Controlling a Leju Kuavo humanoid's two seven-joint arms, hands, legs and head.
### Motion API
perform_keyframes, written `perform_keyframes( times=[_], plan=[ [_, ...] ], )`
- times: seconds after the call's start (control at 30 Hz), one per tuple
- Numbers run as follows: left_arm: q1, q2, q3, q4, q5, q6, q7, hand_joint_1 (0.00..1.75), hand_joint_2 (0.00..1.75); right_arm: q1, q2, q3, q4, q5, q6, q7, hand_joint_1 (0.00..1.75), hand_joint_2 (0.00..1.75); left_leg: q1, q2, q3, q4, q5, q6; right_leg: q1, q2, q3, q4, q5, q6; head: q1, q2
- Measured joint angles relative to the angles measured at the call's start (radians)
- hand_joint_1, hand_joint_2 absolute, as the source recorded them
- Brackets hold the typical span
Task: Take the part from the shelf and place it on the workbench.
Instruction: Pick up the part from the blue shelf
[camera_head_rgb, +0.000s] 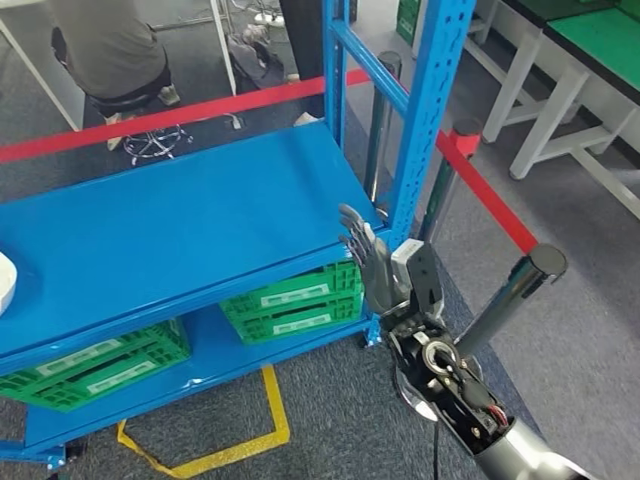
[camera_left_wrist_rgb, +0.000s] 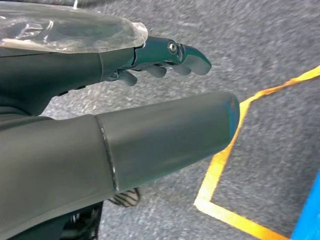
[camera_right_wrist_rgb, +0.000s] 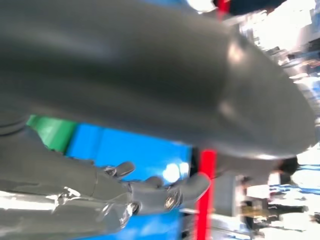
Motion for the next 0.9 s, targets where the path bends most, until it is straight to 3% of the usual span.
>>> perform_keyframes(
  times=[0.07, 0.1, 0.13, 0.17, 0.23, 0.3, 0.4, 0.47, 0.5, 0.57, 0.6, 0.63, 0.67, 0.77, 0.83, 0.9],
  plan=[
    [0.001, 0.002, 0.0, 0.0, 0.0, 0.002, -0.001, 0.0, 0.0, -0.004, 0.002, 0.001, 0.006, -0.001, 0.002, 0.0, 0.0, 0.0, 0.001, 0.0, -0.092, 0.148, -0.041, -0.007, -0.001, 0.0, 0.01, -0.002, -0.009, -0.006, -0.004, 0.0],
    [0.004, 0.003, 0.0, 0.0, 0.0, 0.003, -0.001, 0.0, 0.0, -0.004, 0.003, 0.002, 0.009, -0.001, 0.002, 0.0, 0.0, 0.0, 0.002, 0.0, -0.136, 0.205, -0.046, -0.009, -0.001, 0.0, 0.017, -0.002, -0.015, -0.007, -0.004, 0.0],
    [0.007, 0.003, 0.0, 0.0, 0.0, 0.003, -0.001, 0.0, 0.0, -0.003, 0.003, 0.002, 0.012, -0.002, 0.002, 0.0, 0.0, 0.0, 0.002, 0.0, -0.162, 0.224, -0.031, -0.009, -0.001, 0.001, 0.025, -0.002, -0.021, -0.007, -0.004, 0.0],
    [0.009, 0.004, 0.0, 0.0, 0.0, 0.003, -0.001, 0.0, 0.0, -0.003, 0.004, 0.002, 0.014, -0.002, 0.002, 0.0, 0.0, 0.0, 0.003, 0.0, -0.167, 0.2, 0.004, -0.008, -0.001, 0.002, 0.035, -0.002, -0.028, -0.006, -0.004, 0.0],
    [0.009, 0.005, 0.0, 0.0, -0.002, 0.004, -0.002, 0.0, 0.0, -0.003, 0.004, 0.002, 0.017, -0.002, 0.003, 0.0, 0.0, 0.0, 0.003, 0.0, -0.129, 0.066, 0.099, -0.002, -0.001, 0.005, 0.053, -0.003, -0.044, -0.001, -0.005, 0.0],
    [0.007, 0.007, 0.0, 0.0, -0.004, 0.004, -0.002, 0.0, 0.0, -0.004, 0.005, 0.002, 0.017, -0.002, 0.003, 0.001, 0.0, 0.0, -0.001, -0.001, -0.086, -0.042, 0.139, 0.008, 0.002, 0.007, 0.061, -0.004, -0.059, 0.008, -0.008, 0.0],
    [0.004, 0.008, 0.0, 0.0, -0.007, 0.004, -0.002, 0.0, 0.0, -0.004, 0.005, 0.003, 0.017, -0.003, 0.002, 0.003, 0.0, 0.0, -0.005, -0.001, -0.069, -0.065, 0.124, 0.026, 0.005, 0.008, 0.069, -0.012, -0.074, 0.024, -0.009, 0.0],
    [0.003, 0.007, 0.0, 0.0, -0.009, 0.004, -0.002, 0.0, 0.0, -0.004, 0.005, 0.003, 0.016, -0.003, -0.001, 0.006, 0.0, 0.0, -0.001, -0.001, -0.056, -0.072, 0.118, 0.039, 0.004, 0.004, 0.065, 0.017, -0.094, 0.034, -0.007, 0.0],
    [0.003, 0.007, 0.0, 0.0, -0.01, 0.004, -0.002, 0.0, 0.0, -0.003, 0.005, 0.003, 0.016, -0.003, -0.003, 0.007, 0.0, 0.0, 0.001, 0.0, -0.047, -0.075, 0.114, 0.045, 0.005, 0.002, 0.044, 0.067, -0.118, 0.037, -0.006, 0.0],
    [0.003, 0.007, 0.0, 0.0, -0.012, 0.004, -0.002, 0.0, 0.0, 0.0, 0.005, 0.003, 0.016, -0.002, -0.007, 0.011, 0.0, 0.0, 0.0, 0.001, -0.031, -0.076, 0.101, 0.053, 0.005, 0.0, -0.038, 0.22, -0.176, 0.041, -0.003, 0.0],
    [0.003, 0.007, 0.0, 0.0, -0.013, 0.004, -0.002, 0.0, 0.0, 0.003, 0.005, 0.003, 0.016, -0.001, -0.01, 0.013, 0.0, 0.0, -0.001, 0.001, -0.023, -0.076, 0.094, 0.055, 0.005, 0.0, -0.079, 0.283, -0.191, 0.042, -0.003, 0.0],
    [0.003, 0.007, 0.0, 0.0, -0.015, 0.004, -0.002, 0.0, 0.0, 0.006, 0.005, 0.004, 0.016, 0.001, -0.012, 0.016, 0.0, 0.0, -0.001, 0.0, -0.014, -0.076, 0.087, 0.055, 0.005, 0.0, -0.105, 0.311, -0.184, 0.041, -0.003, 0.0],
    [0.004, 0.006, 0.0, 0.0, -0.016, 0.004, -0.002, 0.0, 0.0, 0.008, 0.005, 0.003, 0.016, 0.003, -0.015, 0.018, 0.0, 0.0, -0.002, -0.001, -0.003, -0.076, 0.08, 0.055, 0.006, 0.0, -0.111, 0.294, -0.153, 0.039, -0.002, 0.0],
    [0.003, 0.002, 0.0, 0.0, -0.022, 0.004, -0.002, 0.0, 0.0, 0.009, 0.005, 0.001, 0.016, 0.01, -0.02, 0.023, 0.0, 0.0, -0.007, -0.004, 0.027, -0.077, 0.058, 0.049, 0.012, -0.002, -0.051, 0.093, -0.014, 0.02, -0.003, 0.0],
    [0.001, -0.001, 0.0, 0.0, -0.025, 0.005, -0.002, 0.0, 0.0, 0.009, 0.005, 0.0, 0.016, 0.014, -0.021, 0.025, 0.0, 0.0, -0.008, -0.005, 0.031, -0.076, 0.052, 0.042, 0.018, -0.003, -0.019, 0.016, 0.016, 0.01, -0.008, 0.0],
    [-0.001, -0.001, 0.0, 0.0, -0.028, 0.01, -0.005, 0.0, 0.0, 0.009, 0.005, -0.001, 0.015, 0.019, -0.025, 0.028, 0.0, 0.0, -0.008, -0.005, 0.03, -0.077, 0.051, 0.038, 0.019, -0.001, -0.012, 0.005, 0.015, 0.013, -0.01, 0.0]
  ],
)
